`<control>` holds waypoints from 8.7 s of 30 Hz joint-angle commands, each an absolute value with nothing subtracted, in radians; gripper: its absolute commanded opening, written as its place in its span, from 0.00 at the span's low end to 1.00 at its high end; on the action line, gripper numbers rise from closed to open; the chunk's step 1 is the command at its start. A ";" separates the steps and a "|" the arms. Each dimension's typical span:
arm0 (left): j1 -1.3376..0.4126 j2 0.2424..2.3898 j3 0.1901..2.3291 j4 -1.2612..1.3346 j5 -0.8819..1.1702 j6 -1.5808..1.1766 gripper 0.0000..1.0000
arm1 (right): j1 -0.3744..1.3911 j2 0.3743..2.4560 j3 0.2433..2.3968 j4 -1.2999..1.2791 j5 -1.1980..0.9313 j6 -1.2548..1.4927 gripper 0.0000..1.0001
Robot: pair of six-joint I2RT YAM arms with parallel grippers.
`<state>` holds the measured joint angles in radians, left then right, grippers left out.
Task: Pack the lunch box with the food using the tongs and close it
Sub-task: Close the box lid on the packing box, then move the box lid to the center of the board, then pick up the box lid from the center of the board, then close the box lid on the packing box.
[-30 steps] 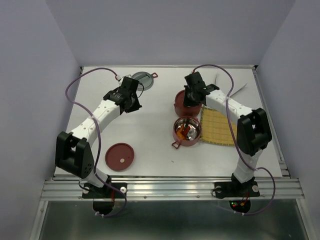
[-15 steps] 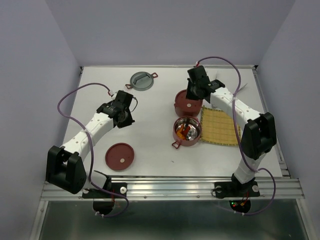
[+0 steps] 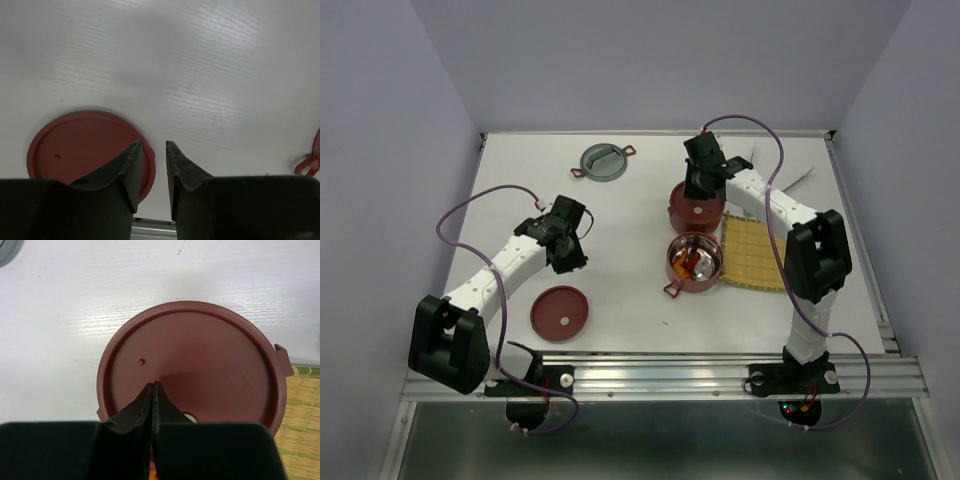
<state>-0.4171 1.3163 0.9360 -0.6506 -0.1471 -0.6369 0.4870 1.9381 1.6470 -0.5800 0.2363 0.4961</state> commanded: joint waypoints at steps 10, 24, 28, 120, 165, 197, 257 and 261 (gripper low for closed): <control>-0.581 1.304 0.818 -0.703 -0.213 -0.847 0.59 | 0.497 1.729 1.681 -0.592 0.218 0.499 0.48; -0.587 1.450 0.749 -0.557 -0.245 -0.870 0.20 | 0.497 1.600 1.577 -0.595 0.236 0.511 0.50; -0.620 1.440 0.830 -0.578 -0.268 -0.845 0.00 | 0.497 1.585 1.559 -0.598 0.261 0.508 0.50; -0.331 1.135 0.960 -0.600 -0.275 -0.657 0.43 | 0.847 1.767 1.578 -0.601 0.235 0.419 0.01; -0.634 1.410 1.083 -0.459 -0.110 -0.676 0.41 | 0.462 1.546 1.147 -0.735 0.158 0.318 0.01; -0.738 1.531 1.226 -0.399 -0.058 -0.654 0.00 | 0.462 1.465 1.223 -0.755 0.164 0.383 0.41; -0.795 1.842 1.264 -0.241 0.067 -0.652 0.00 | 0.555 1.674 1.127 -0.541 0.061 0.494 0.01; -0.795 1.827 1.246 -0.236 0.069 -0.655 0.00 | 0.565 1.655 1.143 -0.552 0.064 0.497 0.01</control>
<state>-0.7925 1.8202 1.2839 -0.2153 0.0753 -0.6632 0.5430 1.6447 1.1606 -0.5381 0.0505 0.4889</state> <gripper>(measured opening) 0.022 0.014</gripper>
